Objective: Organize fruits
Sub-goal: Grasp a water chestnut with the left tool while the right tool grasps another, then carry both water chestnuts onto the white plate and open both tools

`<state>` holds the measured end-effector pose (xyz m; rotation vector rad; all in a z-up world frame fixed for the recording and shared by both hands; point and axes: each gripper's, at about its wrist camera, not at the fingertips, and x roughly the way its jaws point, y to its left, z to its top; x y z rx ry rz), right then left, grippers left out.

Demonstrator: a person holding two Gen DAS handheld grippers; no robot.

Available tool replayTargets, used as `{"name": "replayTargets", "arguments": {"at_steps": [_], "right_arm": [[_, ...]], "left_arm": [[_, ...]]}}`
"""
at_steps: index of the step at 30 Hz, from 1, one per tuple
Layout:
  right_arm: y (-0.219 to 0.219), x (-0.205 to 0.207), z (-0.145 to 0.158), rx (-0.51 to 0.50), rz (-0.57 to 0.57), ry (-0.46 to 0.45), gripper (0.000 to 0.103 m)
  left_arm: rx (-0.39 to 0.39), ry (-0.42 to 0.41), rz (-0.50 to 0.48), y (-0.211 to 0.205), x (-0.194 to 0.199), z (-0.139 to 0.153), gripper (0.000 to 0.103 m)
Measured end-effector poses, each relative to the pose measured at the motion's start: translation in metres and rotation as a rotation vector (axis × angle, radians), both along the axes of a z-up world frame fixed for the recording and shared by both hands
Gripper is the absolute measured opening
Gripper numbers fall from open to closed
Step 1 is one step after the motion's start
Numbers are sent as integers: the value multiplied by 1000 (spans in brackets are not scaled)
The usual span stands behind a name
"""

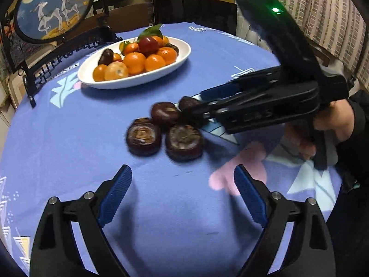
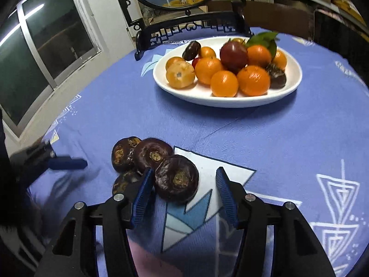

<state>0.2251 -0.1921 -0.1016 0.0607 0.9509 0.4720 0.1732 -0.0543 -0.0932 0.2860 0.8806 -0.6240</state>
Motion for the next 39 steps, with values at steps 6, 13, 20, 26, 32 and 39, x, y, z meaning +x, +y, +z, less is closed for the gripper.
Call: {"name": "replayTargets", "arguments": {"at_steps": [6, 13, 20, 26, 32, 39], "right_arm": [[-4, -9, 1, 45, 6, 0, 40], [-37, -35, 17, 135, -50, -67, 40], [-43, -54, 15, 88, -65, -100, 40], [-38, -61, 19, -5, -84, -136, 40], [-38, -61, 18, -29, -96, -144, 40], [-35, -64, 19, -50, -95, -155, 40]], "left_arm": [[-4, 15, 26, -11, 9, -2, 88], [-9, 60, 49, -19, 21, -10, 79], [12, 71, 85, -31, 36, -15, 61], [-3, 62, 91, -33, 42, -13, 42], [-24, 53, 88, -29, 37, -10, 42], [-57, 50, 103, -20, 28, -6, 42]]}}
